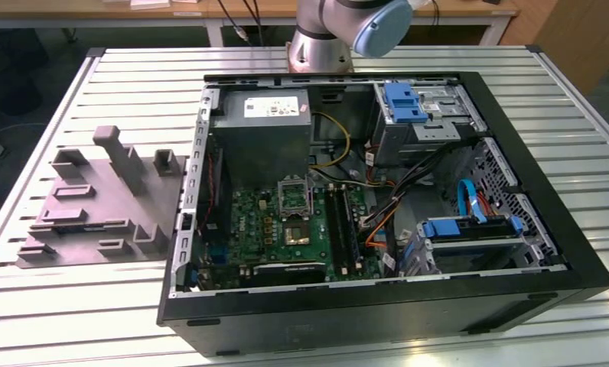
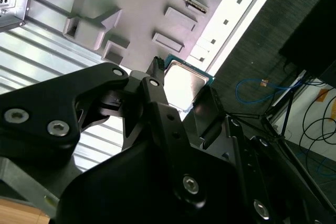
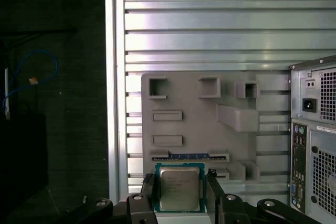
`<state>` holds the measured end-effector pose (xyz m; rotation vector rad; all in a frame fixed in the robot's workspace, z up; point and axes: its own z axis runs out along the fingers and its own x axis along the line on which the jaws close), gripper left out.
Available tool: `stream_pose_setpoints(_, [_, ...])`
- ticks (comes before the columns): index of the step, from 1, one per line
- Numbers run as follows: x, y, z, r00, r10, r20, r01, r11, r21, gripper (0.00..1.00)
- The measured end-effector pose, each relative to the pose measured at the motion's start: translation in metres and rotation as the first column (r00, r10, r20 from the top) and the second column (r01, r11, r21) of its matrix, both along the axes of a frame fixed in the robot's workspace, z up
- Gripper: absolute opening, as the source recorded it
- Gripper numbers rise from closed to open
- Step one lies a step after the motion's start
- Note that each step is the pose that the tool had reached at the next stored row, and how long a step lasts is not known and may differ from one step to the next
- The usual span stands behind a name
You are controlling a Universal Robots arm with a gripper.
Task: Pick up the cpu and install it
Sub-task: 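Pick up the cpu and move it towards the insertion slot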
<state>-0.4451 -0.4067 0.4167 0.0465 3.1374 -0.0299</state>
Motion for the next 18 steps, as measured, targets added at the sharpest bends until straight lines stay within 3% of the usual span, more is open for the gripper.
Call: stream_pose_setpoints(18, [0.0073, 0.0000, 0.0000, 1.0000, 0.000, 0.0000, 0.000, 1.0000, 0.0000, 0.47])
